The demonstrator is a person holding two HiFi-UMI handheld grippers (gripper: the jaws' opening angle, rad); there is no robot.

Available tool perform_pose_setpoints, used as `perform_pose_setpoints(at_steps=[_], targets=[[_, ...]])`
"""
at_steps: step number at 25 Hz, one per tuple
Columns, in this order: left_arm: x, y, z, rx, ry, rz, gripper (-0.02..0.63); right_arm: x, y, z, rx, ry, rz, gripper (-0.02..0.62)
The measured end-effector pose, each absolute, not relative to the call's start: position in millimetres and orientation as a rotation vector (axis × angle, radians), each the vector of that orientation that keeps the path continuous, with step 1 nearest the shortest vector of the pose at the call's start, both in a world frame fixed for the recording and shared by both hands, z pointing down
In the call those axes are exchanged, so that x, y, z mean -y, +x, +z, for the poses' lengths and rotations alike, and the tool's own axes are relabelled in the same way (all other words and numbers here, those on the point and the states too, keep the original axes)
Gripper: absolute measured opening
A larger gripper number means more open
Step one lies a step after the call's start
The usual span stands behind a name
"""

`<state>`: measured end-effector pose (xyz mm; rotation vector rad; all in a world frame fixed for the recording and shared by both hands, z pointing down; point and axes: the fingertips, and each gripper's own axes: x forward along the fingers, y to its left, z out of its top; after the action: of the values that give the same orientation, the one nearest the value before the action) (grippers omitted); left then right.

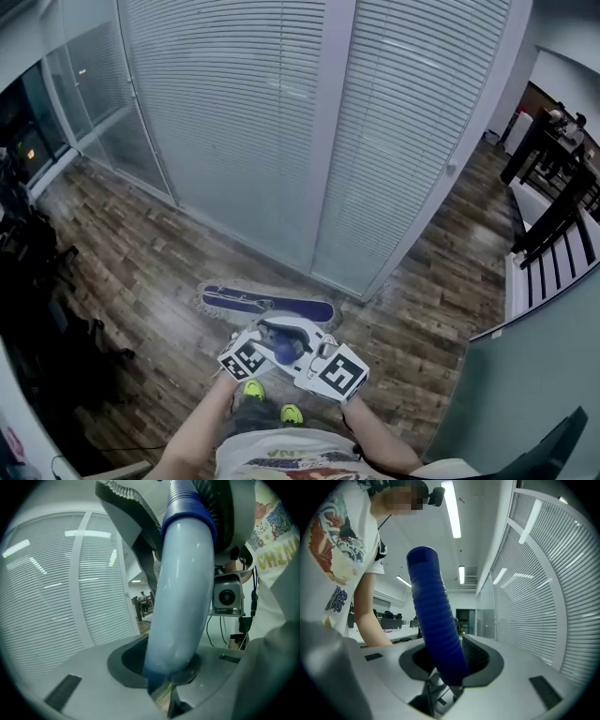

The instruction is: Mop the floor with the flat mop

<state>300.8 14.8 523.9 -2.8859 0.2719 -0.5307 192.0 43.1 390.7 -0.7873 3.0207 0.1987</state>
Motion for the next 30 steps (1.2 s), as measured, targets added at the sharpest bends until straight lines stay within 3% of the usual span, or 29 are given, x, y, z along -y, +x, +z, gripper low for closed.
perform_pose_setpoints(at_steps=[14, 30], targets=[[-152, 220, 536, -0.361, -2.917, -0.559, 0.063, -190, 108, 410, -3.142, -0.666, 0.139, 0.149], [-414, 176, 539, -0.205, -2.906, -0.595, 0.067, -442, 63, 404, -3.071, -0.692, 0.062, 0.157]])
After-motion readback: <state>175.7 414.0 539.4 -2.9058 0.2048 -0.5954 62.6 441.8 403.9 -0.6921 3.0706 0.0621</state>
